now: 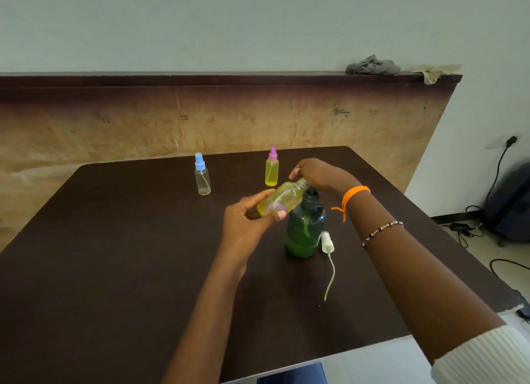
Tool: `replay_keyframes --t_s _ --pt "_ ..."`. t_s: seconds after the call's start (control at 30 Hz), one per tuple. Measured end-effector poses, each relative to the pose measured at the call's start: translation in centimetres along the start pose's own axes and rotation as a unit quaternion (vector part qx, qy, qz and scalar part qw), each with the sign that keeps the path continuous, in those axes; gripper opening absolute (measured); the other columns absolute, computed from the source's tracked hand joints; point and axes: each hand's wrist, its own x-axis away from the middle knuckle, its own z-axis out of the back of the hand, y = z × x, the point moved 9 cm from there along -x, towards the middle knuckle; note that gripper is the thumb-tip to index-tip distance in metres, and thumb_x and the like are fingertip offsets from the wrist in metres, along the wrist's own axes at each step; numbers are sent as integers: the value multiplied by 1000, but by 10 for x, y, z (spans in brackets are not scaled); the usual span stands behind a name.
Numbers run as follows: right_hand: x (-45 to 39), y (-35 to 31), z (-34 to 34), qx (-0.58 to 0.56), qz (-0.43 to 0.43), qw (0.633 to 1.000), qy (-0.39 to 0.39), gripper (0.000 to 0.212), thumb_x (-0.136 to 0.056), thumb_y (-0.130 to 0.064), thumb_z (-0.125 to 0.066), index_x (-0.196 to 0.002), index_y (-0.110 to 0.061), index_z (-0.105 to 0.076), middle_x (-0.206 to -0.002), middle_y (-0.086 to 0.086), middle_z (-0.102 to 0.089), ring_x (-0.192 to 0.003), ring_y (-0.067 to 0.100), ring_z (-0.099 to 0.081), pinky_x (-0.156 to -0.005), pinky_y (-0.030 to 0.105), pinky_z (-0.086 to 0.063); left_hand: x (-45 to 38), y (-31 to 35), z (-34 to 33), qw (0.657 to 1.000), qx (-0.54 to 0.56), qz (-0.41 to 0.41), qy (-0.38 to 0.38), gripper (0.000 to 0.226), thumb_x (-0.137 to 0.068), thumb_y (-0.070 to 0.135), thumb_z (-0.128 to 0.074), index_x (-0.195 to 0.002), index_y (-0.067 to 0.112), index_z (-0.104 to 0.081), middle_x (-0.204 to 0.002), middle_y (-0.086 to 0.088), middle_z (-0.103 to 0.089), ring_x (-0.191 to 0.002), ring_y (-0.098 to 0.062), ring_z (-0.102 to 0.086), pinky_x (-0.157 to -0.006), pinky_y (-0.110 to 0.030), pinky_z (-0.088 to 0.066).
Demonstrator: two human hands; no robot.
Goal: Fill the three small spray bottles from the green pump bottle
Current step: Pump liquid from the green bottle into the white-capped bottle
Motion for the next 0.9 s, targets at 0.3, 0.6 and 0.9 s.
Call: replay_keyframes --t_s 0.3,0.6,0.9 --pt "-5 11 -6 -63 19 998 15 33 -93 -2 -42 -122 0 -59 -133 19 -53 -97 16 -44 -88 28 -37 3 -13 0 1000 18 23 2 44 -74 2 -75 -111 25 -66 -106 1 -71 -96 -8 -64 -79 -15 -51" --pt "-7 6 -2 -47 -4 999 7 32 -93 1 -38 -114 6 -62 -104 19 -65 -79 20 -51 -69 27 -43 3 -6 -1 1000 28 14 -3 43 -76 1 -73 -110 25 -66 -104 4 -71 -90 -2 -65 -72 -10 -50" --pt "-8 6 -9 -6 0 1000 -10 34 -95 5 -34 -114 5 -63 -81 9 -56 -65 17 -47 -56 20 -36 5 -19 -4 998 52 26 1 44 -75 -2 -73 -114 16 -66 -101 2 -72 -90 -1 -67 -71 -10 -49"
